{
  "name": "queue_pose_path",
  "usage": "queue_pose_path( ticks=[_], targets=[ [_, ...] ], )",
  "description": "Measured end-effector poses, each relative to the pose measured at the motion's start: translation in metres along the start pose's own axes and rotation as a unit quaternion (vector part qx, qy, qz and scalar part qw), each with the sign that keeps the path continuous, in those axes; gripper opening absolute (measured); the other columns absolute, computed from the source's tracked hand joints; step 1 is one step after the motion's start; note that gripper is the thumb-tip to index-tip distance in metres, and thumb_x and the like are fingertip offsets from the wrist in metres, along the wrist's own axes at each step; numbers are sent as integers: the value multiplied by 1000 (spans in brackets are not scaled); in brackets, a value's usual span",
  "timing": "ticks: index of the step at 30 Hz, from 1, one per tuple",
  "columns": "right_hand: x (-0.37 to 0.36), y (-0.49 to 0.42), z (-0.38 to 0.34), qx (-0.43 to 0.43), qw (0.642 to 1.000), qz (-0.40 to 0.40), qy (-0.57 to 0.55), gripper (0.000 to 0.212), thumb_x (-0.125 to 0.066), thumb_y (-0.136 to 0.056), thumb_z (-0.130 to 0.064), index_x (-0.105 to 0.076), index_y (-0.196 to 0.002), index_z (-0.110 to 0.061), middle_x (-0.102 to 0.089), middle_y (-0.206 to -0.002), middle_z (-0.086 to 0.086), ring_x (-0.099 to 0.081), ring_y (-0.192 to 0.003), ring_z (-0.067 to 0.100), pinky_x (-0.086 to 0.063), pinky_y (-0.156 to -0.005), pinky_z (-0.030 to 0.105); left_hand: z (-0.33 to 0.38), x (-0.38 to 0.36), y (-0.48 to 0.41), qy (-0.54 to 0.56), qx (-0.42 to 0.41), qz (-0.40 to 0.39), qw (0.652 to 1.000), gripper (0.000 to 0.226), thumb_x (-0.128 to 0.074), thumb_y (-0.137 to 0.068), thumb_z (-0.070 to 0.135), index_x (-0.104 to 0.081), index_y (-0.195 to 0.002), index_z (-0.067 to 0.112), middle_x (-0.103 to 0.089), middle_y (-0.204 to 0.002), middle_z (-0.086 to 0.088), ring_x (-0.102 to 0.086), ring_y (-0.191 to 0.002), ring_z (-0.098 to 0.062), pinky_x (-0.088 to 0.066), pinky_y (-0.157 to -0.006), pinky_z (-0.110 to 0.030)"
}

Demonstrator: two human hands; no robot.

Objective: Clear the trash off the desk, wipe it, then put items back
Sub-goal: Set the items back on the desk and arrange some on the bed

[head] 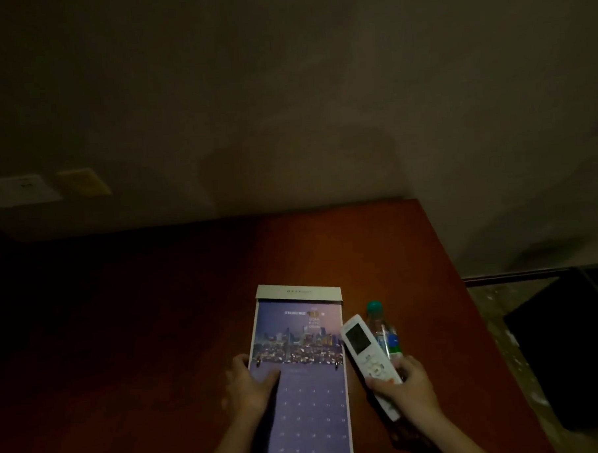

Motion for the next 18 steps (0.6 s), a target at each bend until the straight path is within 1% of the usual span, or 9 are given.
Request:
queue_pose_path(
  ticks=[1,2,3,4,7,9,11,14,18],
  targets=[
    [3,1,-2,-11,1000,7,-5,30,-85,-65,-18,-61,-84,-14,-37,-145,8,-45,-125,31,-50,-94,44,3,2,-5,-47,3,-3,999,64,-72,-77,48,-42,-127,23,-46,-128,-8,-48,-115,-28,-40,-94,-41],
    [6,1,-4,-18,1000,12,-5,29,-85,-65,-19,-62,-82,-15,-34,-148,7,-42,-128,31,-48,-97,45,6,5,-10,-78,4,-4,997,65,-71,-75,52,-42,-127,25,-46,-128,-7,-47,-116,-27,-40,-95,-41],
    [11,1,-5,-24,999,19,-11,29,-85,-64,-19,-61,-81,-16,-35,-147,7,-44,-127,30,-48,-96,46,10,6,-15,-85,0,-6,996,67,-72,-74,53,-43,-128,26,-46,-129,-7,-47,-117,-27,-40,-95,-41],
    [15,0,-6,-31,999,25,-26,31,-86,-64,-18,-60,-81,-16,-40,-142,9,-49,-120,30,-52,-92,45,15,7,-21,-83,-7,-11,996,70,-74,-72,53,-43,-129,26,-44,-129,-7,-46,-118,-28,-41,-95,-41],
    [35,-5,1,-52,992,46,-103,40,-84,-64,-15,-59,-94,-7,-59,-114,15,-65,-90,31,-58,-73,45,30,1,-34,-98,-15,-43,994,82,-81,-65,50,-40,-132,24,-39,-134,-10,-43,-122,-31,-41,-96,-42],
    [51,-10,3,-71,980,67,-172,41,-81,-67,-13,-57,-100,-4,-66,-99,19,-68,-80,35,-58,-71,49,37,-5,-37,-101,12,-46,994,88,-84,-64,44,-37,-135,21,-36,-137,-14,-40,-125,-34,-41,-97,-44],
    [68,-19,4,-82,969,107,-208,35,-77,-72,-11,-56,-100,-5,-66,-94,18,-67,-79,36,-57,-66,47,39,-9,-38,-113,34,-38,992,92,-85,-61,44,-35,-135,21,-35,-137,-16,-39,-125,-37,-41,-97,-45],
    [90,-41,7,-103,958,150,-224,34,-75,-76,-13,-54,-102,-6,-64,-92,16,-66,-79,33,-52,-55,37,38,-15,-42,-114,53,-28,992,96,-86,-58,43,-34,-135,21,-34,-138,-18,-37,-126,-38,-41,-97,-46],
    [97,-71,12,-111,962,144,-204,29,-76,-76,-15,-56,-95,-7,-64,-91,14,-66,-80,32,-51,-55,35,39,-17,-49,-109,60,-40,991,98,-87,-59,40,-29,-137,22,-31,-140,-19,-34,-128,-39,-38,-100,-44]
  ],
)
Point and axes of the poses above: each hand's wrist, its own y-axis away from the middle knuckle, its own x-axis out of the back of the hand, z = x × y, the point moved 2 cm from there along -y, towards the middle knuckle
